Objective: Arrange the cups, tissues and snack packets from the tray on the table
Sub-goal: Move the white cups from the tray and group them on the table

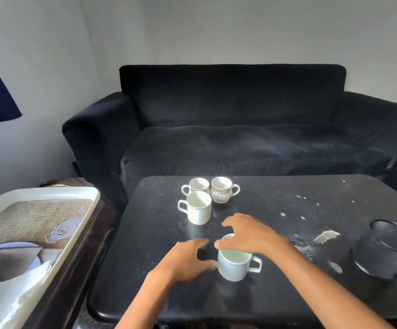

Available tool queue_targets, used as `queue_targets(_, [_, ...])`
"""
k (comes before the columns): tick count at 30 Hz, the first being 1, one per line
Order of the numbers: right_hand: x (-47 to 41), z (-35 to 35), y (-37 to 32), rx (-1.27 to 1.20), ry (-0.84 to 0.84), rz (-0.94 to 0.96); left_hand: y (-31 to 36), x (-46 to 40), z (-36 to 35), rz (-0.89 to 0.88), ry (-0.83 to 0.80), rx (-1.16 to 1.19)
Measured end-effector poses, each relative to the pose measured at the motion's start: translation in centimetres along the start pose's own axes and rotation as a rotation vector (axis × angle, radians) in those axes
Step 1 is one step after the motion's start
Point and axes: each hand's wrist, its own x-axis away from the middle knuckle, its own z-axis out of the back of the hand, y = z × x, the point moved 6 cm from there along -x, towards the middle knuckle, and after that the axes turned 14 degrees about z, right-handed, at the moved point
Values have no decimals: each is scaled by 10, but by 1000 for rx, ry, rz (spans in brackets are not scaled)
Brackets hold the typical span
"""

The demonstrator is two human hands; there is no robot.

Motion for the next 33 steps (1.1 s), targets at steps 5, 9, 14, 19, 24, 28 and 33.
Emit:
queue_targets(5, [25,-8,0,90,-129,7,14,11,-3,-44,-101,79])
queue_targets(9, [30,-10,4,96,-76,-8,24,15,-5,-13,-59,-20])
queue_targets(14, [24,-6,10,51,17,-17,37,13,1,-7,59,-65])
queue_targets(19, [13,-1,22,-7,114,-56,47,3,5,-11,97,18])
queue_targets(24, [-1,2,33,-7,226,-64,49,-9,10,29,156,87])
queue_targets(28, [-14,-6,42,36,267,-26,43,-12,21,115,307,146])
queue_targets(33, [-27,-23,51,101,294,45,38,-12,25,156,394,326])
